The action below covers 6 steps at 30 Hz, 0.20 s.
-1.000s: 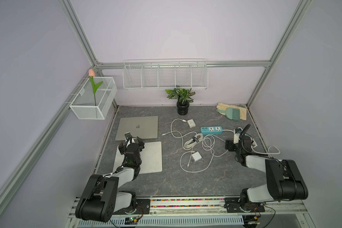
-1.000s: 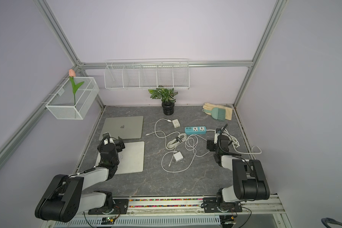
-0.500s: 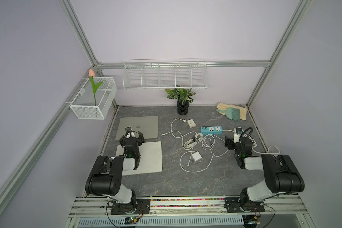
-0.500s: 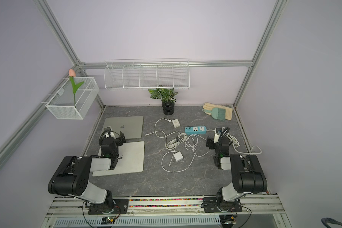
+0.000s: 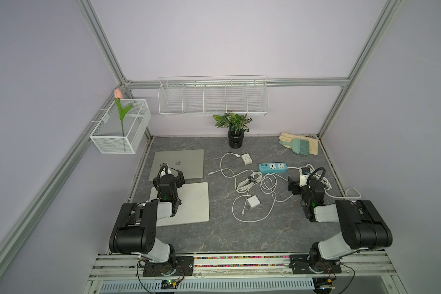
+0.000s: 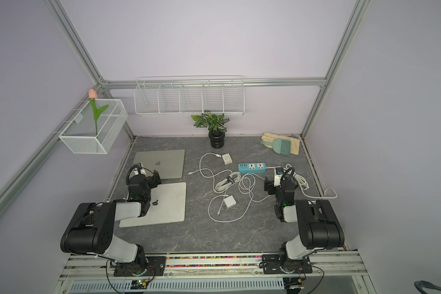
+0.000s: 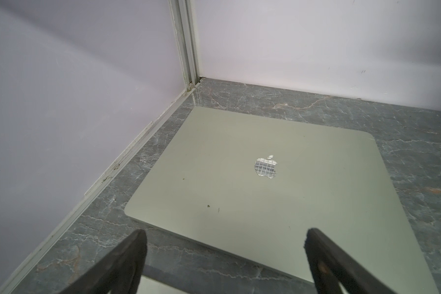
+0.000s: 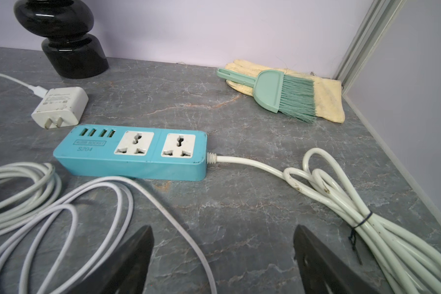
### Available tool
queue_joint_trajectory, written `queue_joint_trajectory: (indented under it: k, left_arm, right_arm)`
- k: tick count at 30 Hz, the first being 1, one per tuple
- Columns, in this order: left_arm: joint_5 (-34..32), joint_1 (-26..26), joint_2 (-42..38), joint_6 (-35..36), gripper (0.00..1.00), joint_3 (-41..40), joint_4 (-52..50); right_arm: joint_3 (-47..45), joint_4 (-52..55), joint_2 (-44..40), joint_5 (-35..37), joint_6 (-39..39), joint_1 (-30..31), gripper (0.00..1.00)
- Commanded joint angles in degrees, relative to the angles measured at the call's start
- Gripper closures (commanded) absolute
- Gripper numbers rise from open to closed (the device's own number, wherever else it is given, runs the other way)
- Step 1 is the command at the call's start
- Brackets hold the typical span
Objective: Unplug the laptop charger
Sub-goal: Reset both arms
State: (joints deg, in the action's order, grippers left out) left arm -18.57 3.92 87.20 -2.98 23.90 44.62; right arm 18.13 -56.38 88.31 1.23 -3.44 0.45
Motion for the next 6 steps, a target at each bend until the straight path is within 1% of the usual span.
queue_joint_trajectory:
  k: [1,6]
  left_arm:
    - [0.4,0.0,-0.6,-0.8,0.01,0.5,-0.3]
    - [0.5,0.0,-0.6,-0.7,0.01,0.4,-0.3]
  right_arm:
    - [2.3,2.2,0.5,1.3,0.6,-0.5,0.11]
    - [2.0,1.8,0.1,1.5,0.4,-0.4,0.11]
